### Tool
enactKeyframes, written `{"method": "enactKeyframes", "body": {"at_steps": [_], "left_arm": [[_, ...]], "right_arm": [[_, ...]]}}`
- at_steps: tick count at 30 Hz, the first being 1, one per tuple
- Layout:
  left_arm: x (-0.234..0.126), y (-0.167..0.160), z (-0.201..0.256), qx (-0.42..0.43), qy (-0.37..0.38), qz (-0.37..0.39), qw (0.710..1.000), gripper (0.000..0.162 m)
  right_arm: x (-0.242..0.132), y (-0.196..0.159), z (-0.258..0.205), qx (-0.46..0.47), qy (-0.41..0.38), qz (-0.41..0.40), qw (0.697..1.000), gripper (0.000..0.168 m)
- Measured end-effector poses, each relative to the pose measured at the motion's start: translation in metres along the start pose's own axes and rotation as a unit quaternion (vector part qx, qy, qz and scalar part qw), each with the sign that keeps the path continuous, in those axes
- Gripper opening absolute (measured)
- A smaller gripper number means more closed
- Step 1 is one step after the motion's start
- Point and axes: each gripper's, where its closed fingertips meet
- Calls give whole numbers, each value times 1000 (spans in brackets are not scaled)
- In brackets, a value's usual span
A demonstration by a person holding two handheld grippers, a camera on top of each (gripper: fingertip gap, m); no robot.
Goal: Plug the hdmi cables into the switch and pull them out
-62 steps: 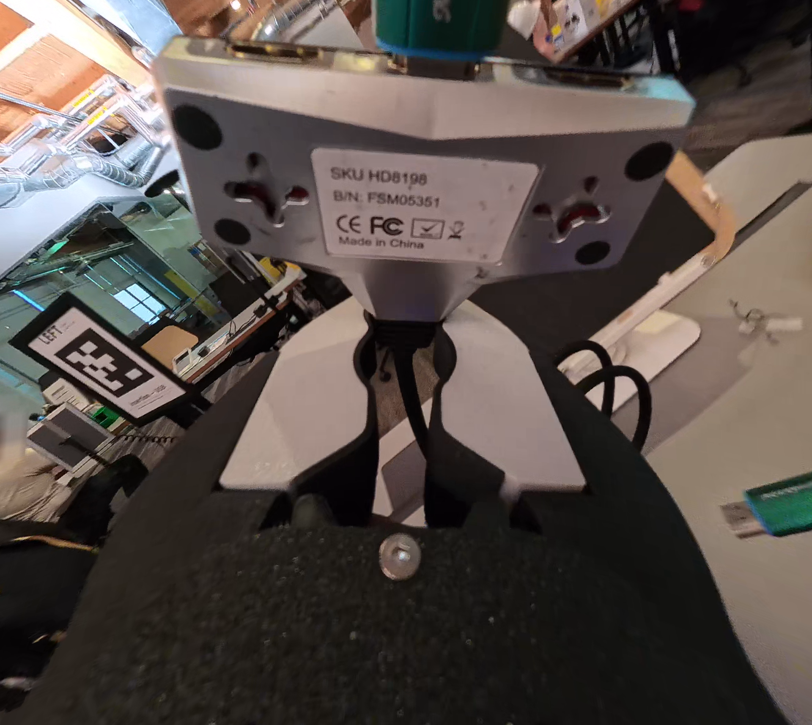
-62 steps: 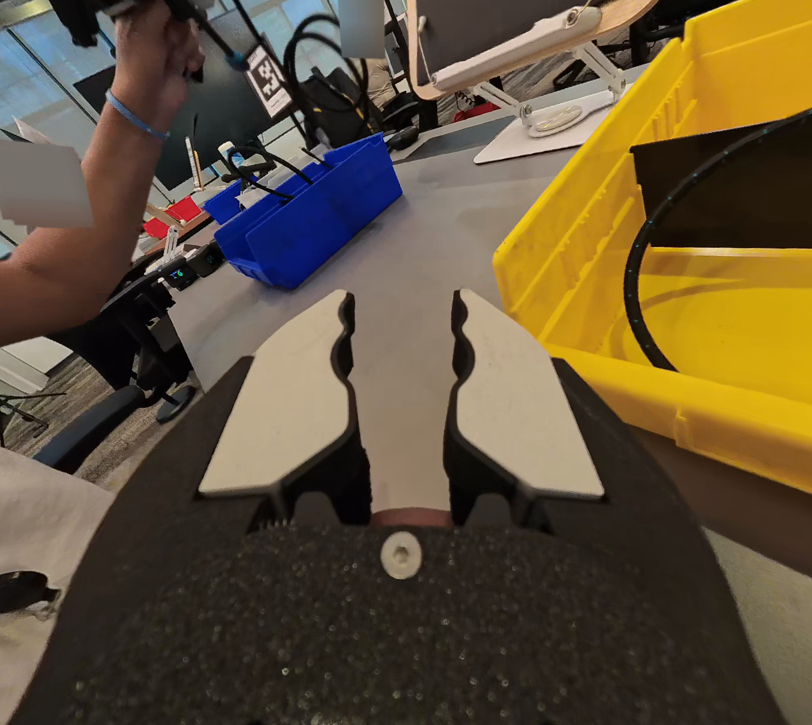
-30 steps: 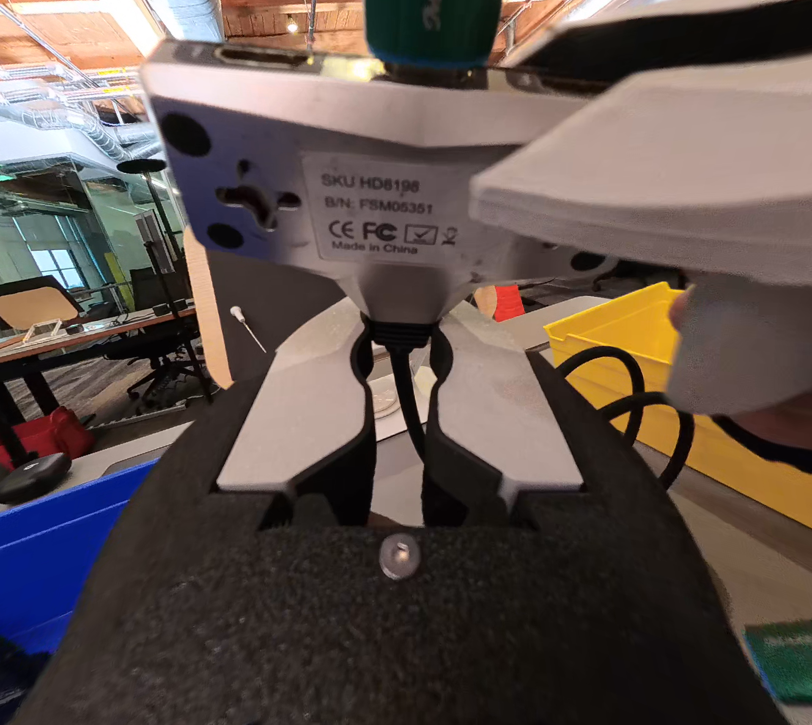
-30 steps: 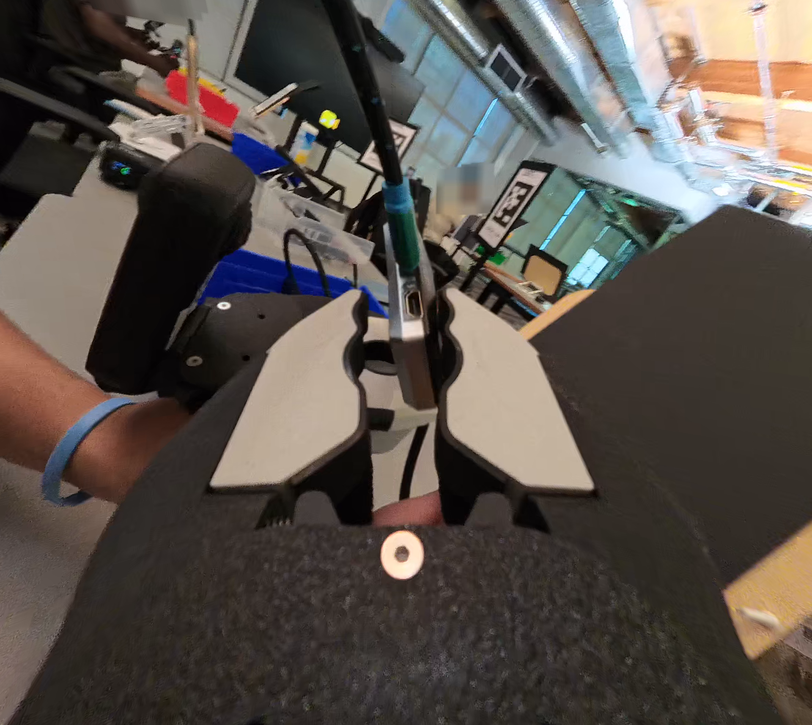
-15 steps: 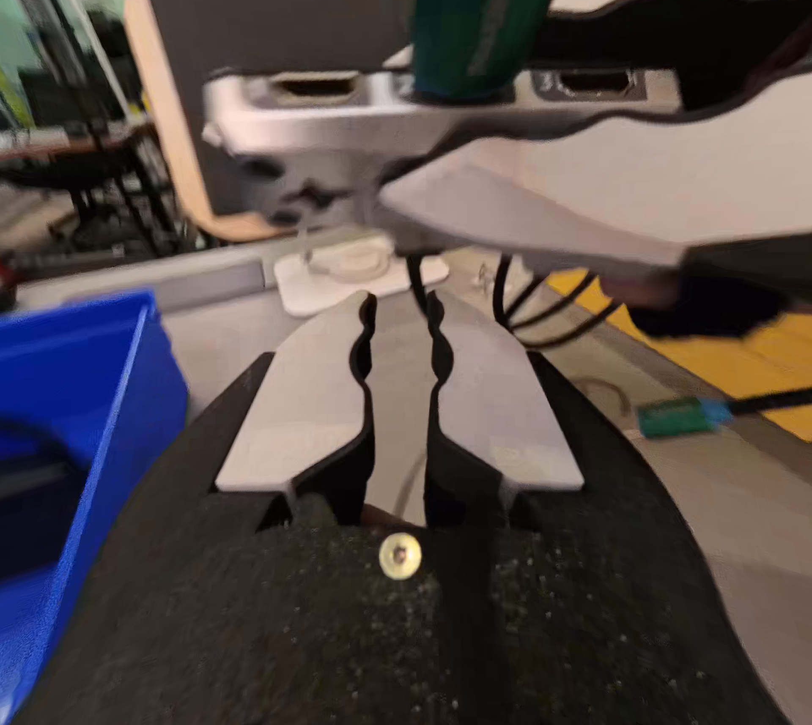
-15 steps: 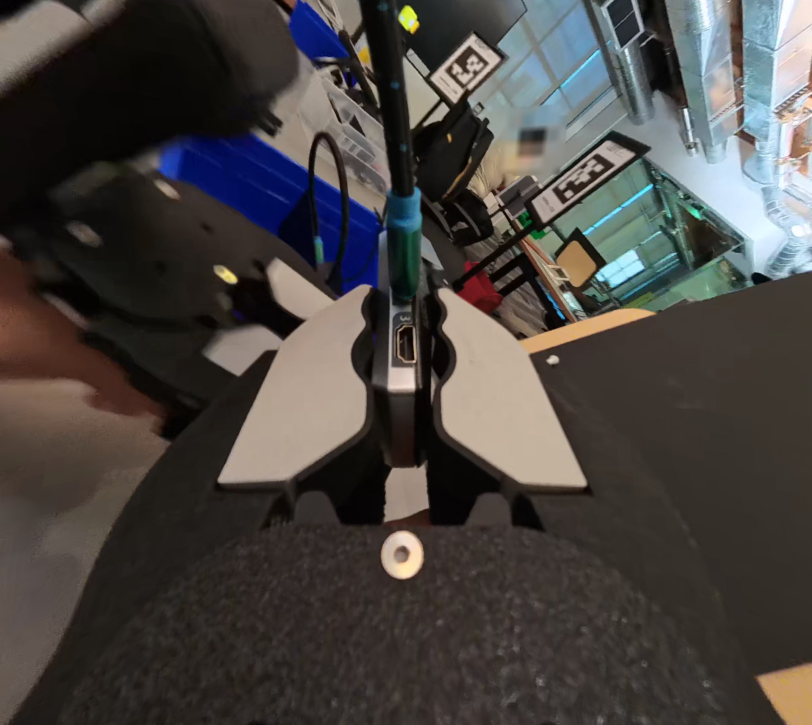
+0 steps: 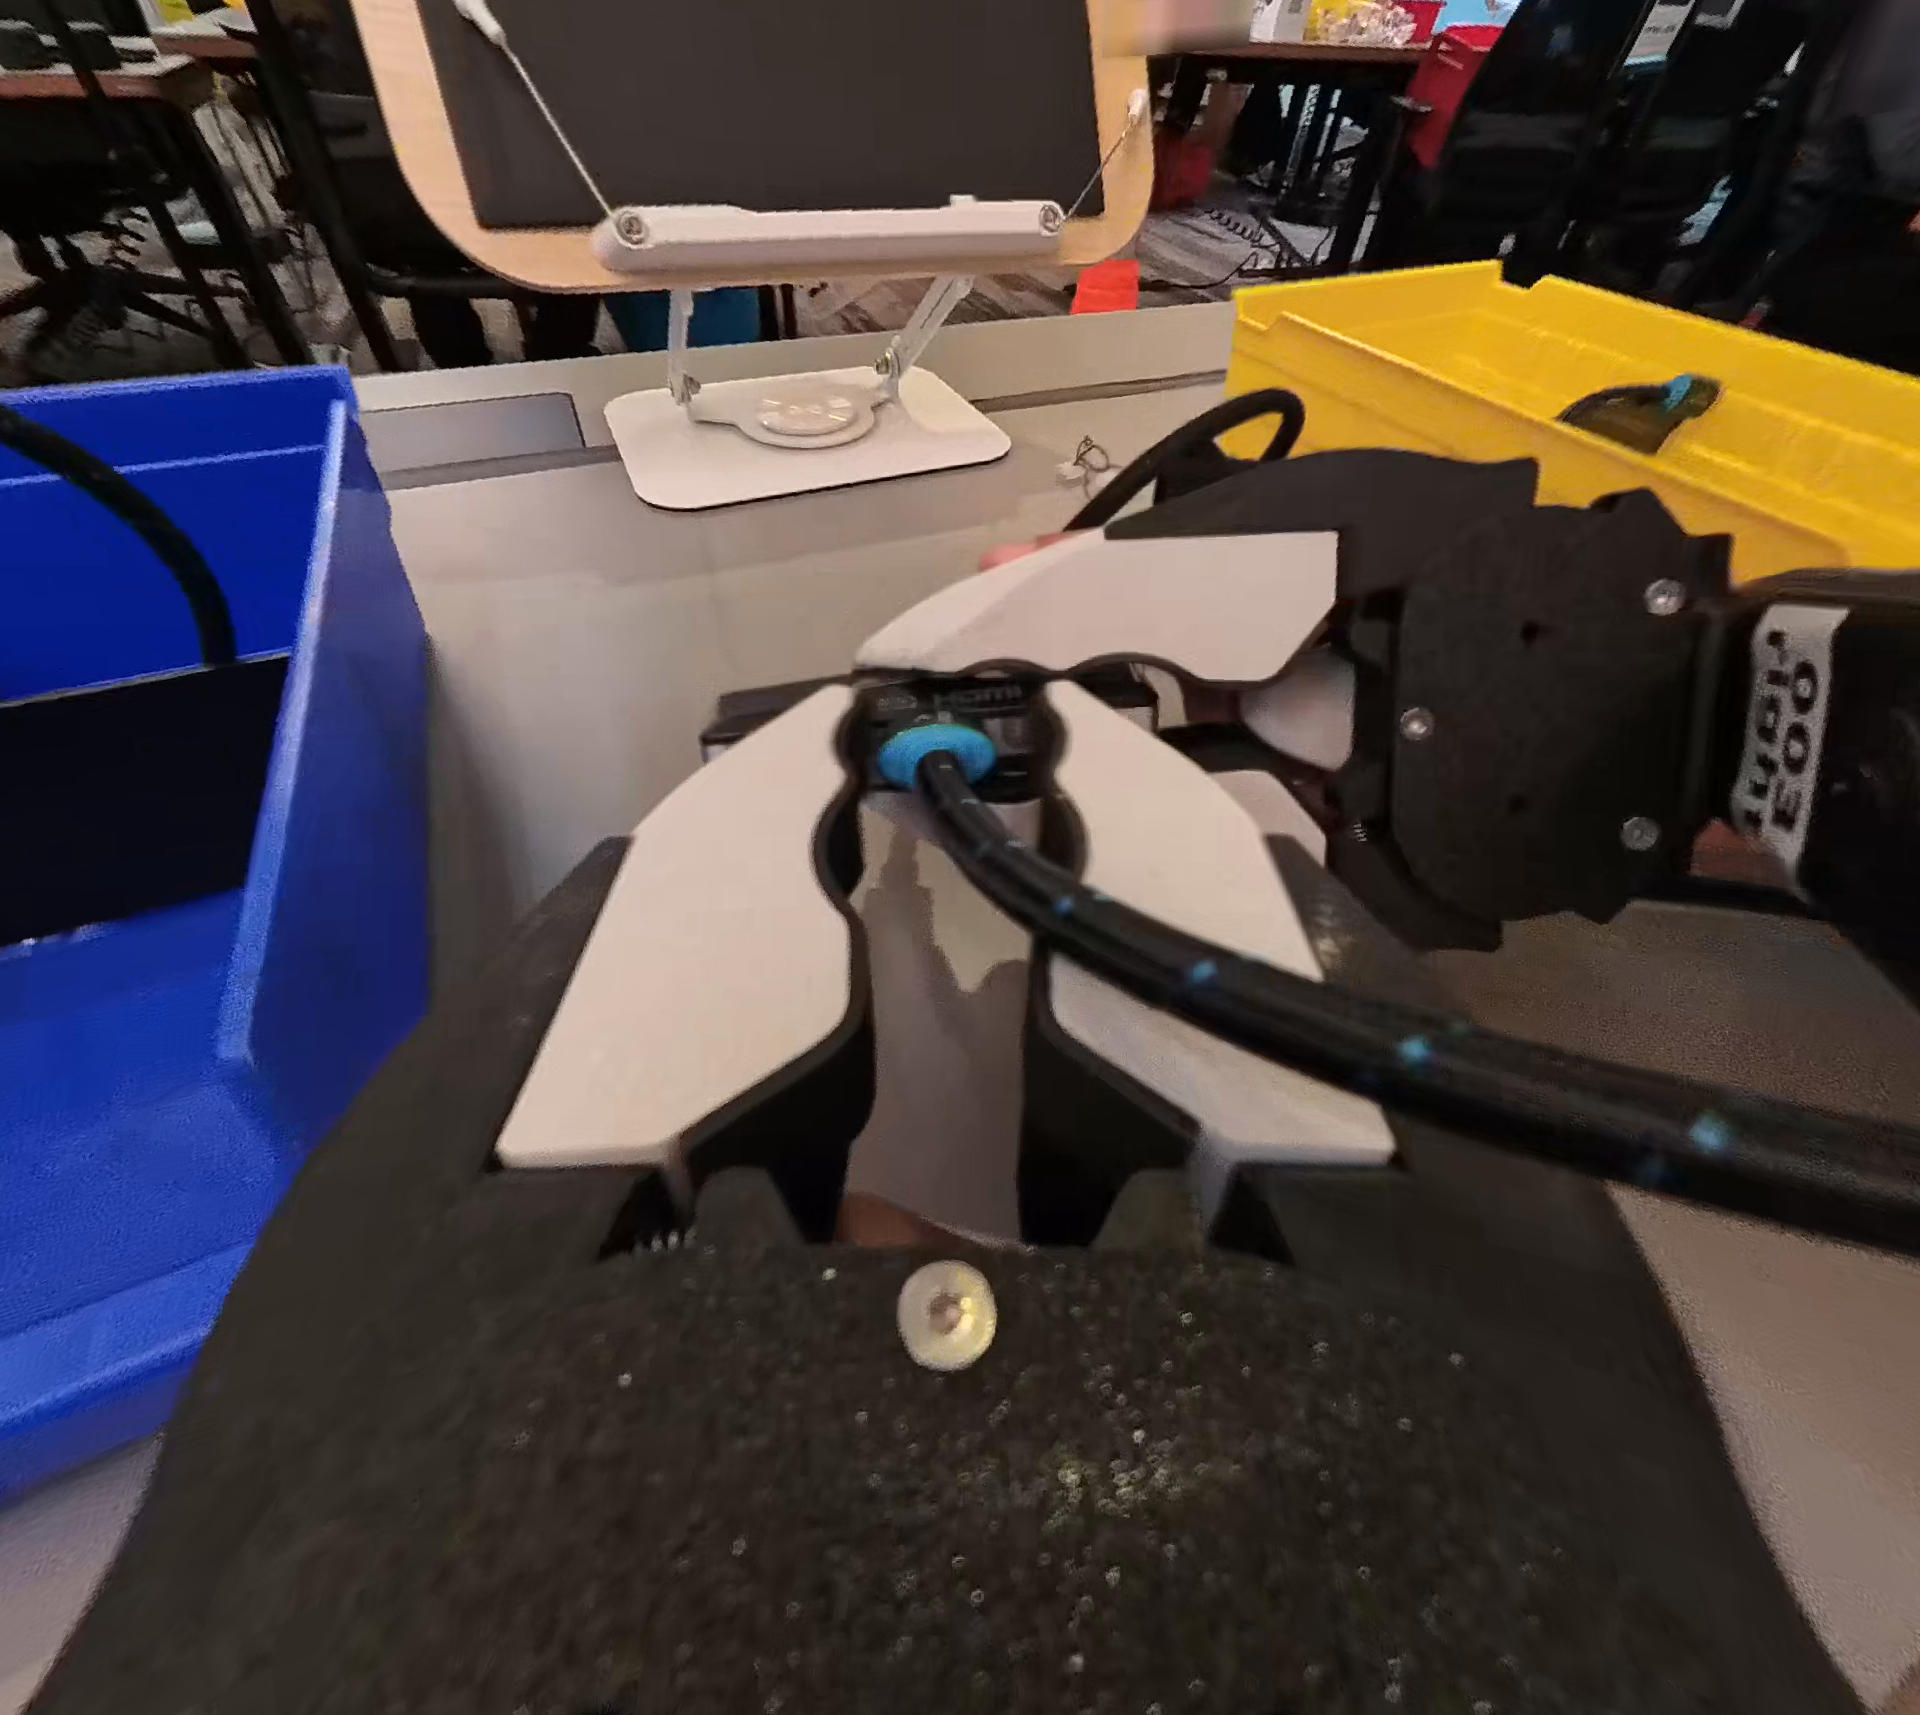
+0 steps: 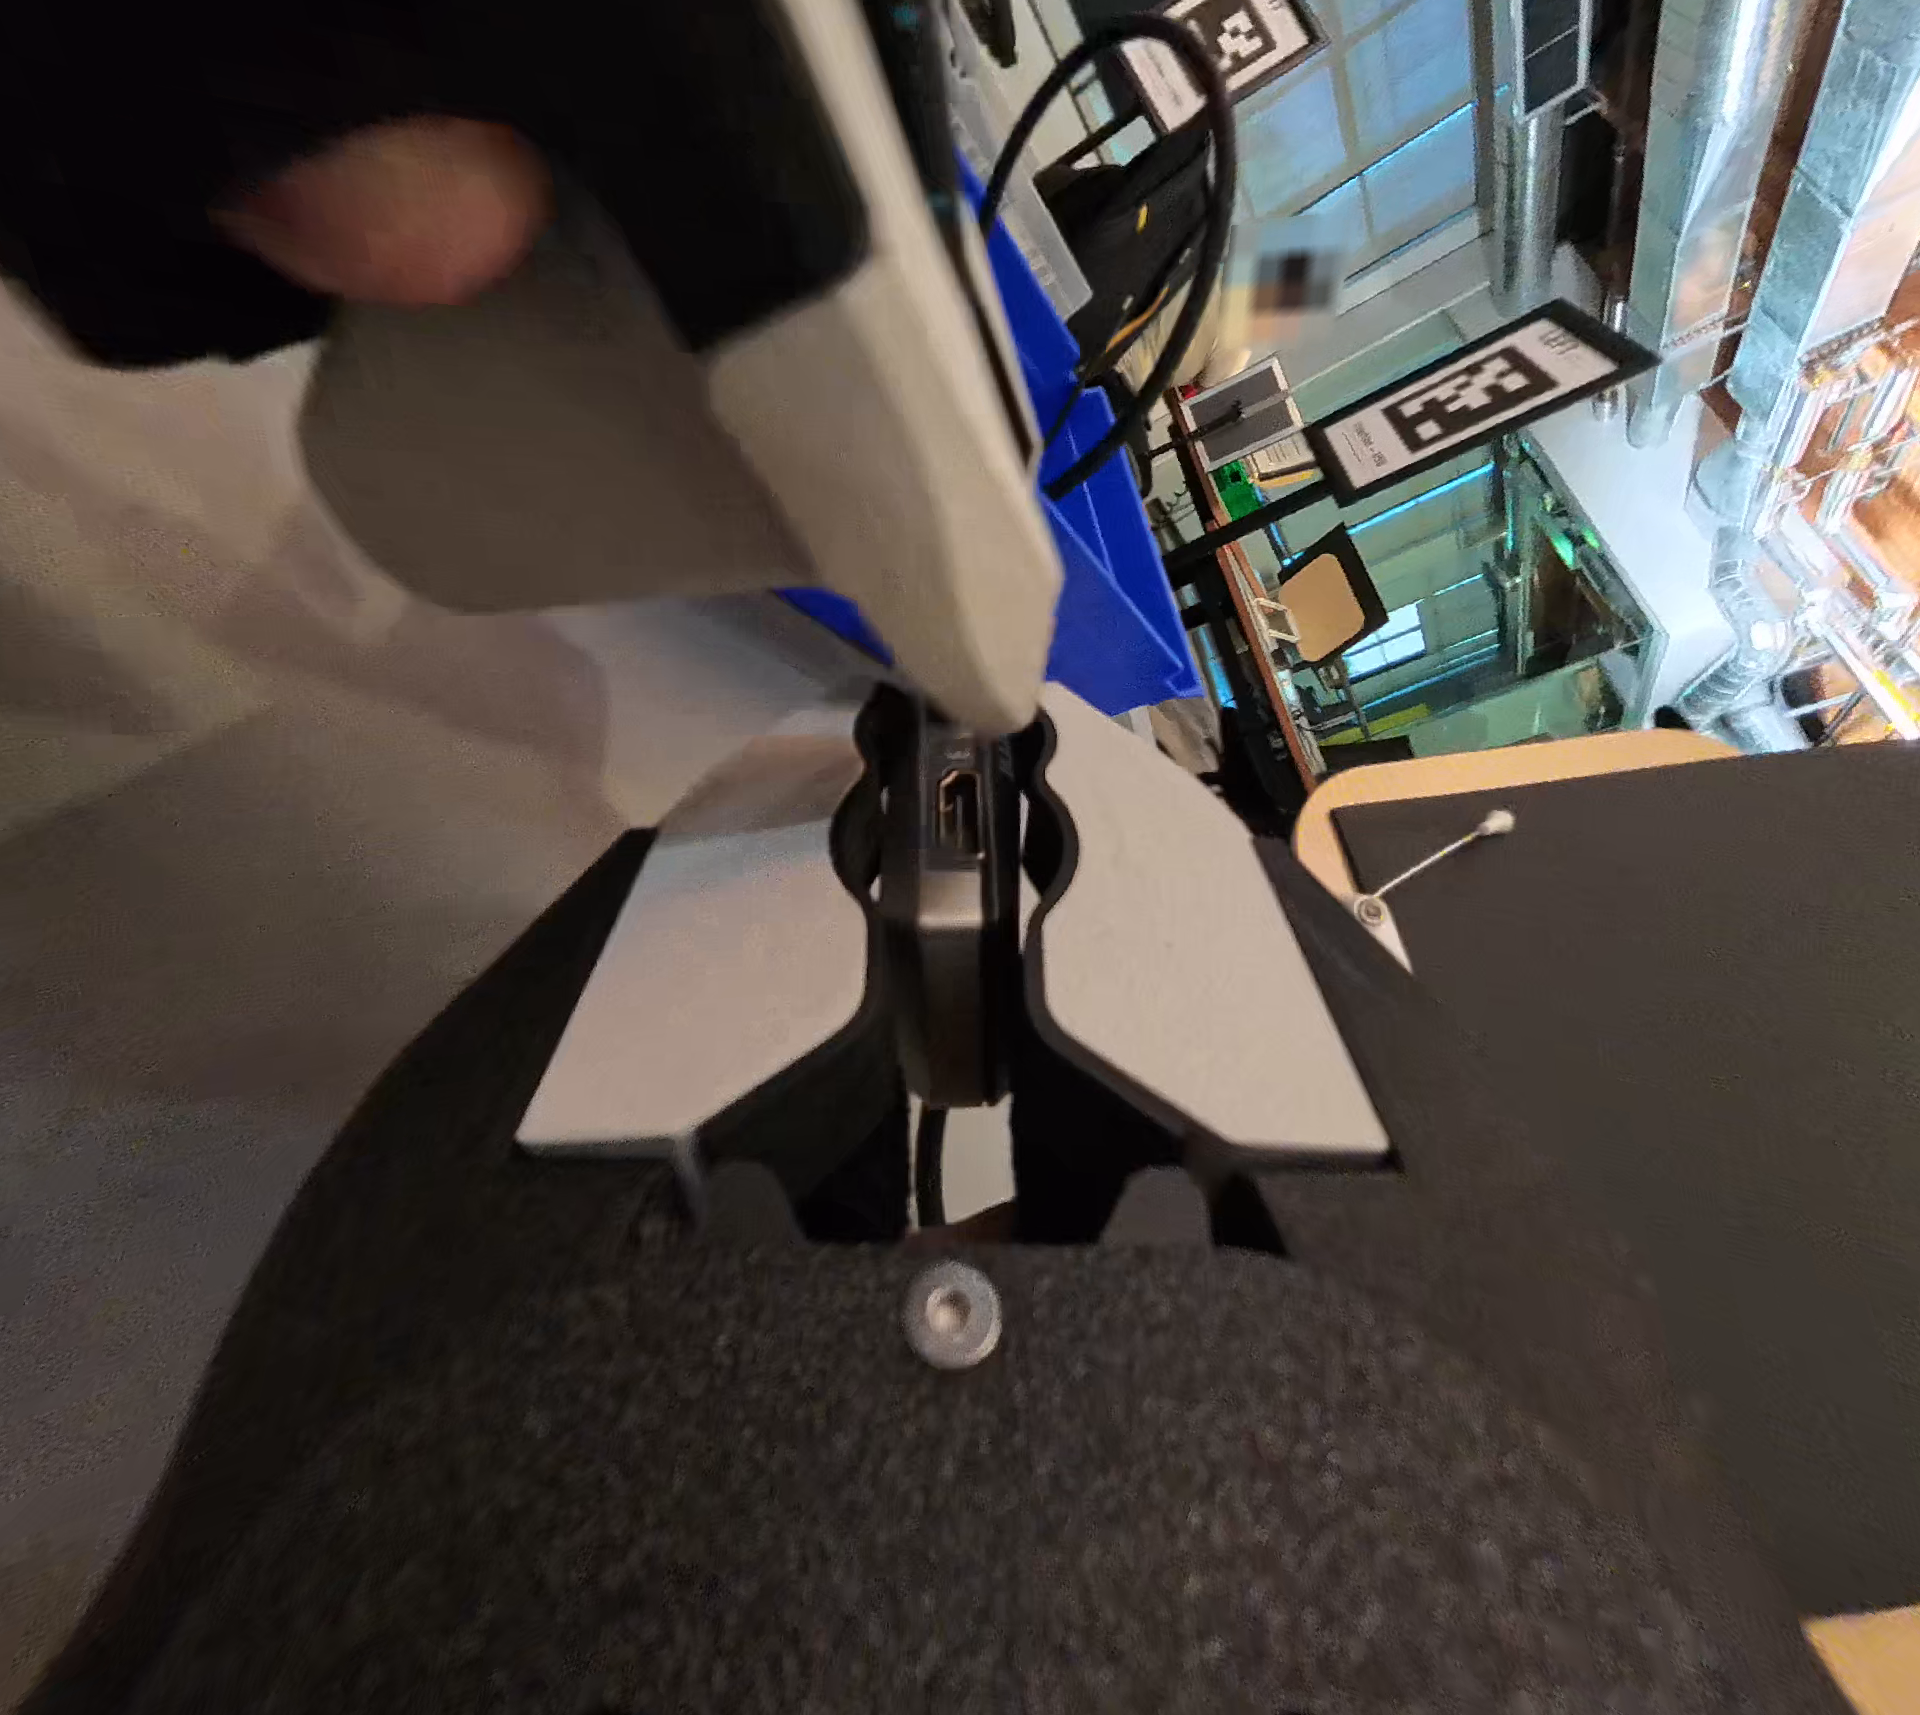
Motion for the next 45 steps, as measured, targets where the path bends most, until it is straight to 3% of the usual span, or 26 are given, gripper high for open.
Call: {"method": "enactKeyframes", "body": {"at_steps": [3,9,20,23,25,34,38,45], "left_arm": [[4,-8,-3,51,30,-23,998,22],[8,-17,-6,43,41,-51,997,23],[7,-19,-5,49,21,-60,997,22],[-8,3,0,93,32,-15,995,22],[-9,0,-5,92,40,-29,994,22],[-3,-33,-30,81,59,-91,991,22],[-3,-50,-31,63,46,-128,989,22],[-3,-58,-29,68,25,-141,987,22]], "right_arm": [[0,-5,-2,7,0,-11,1000,22],[1,-11,-2,-38,-16,-39,998,22],[2,-17,-6,-14,-10,-44,999,22],[7,-61,2,0,-15,-124,992,22],[-1,-55,11,10,-29,-86,996,22],[-6,-38,26,40,-20,-62,997,21],[-22,-13,71,101,-23,-22,994,22],[-97,1,221,222,-10,41,974,22]]}}
Point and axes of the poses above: each gripper's, where its closed fingertips meet, x out along the fingers, y out of its top, z = x × y across the jaws, and after that the axes turned 3 degrees about -z, right-handed
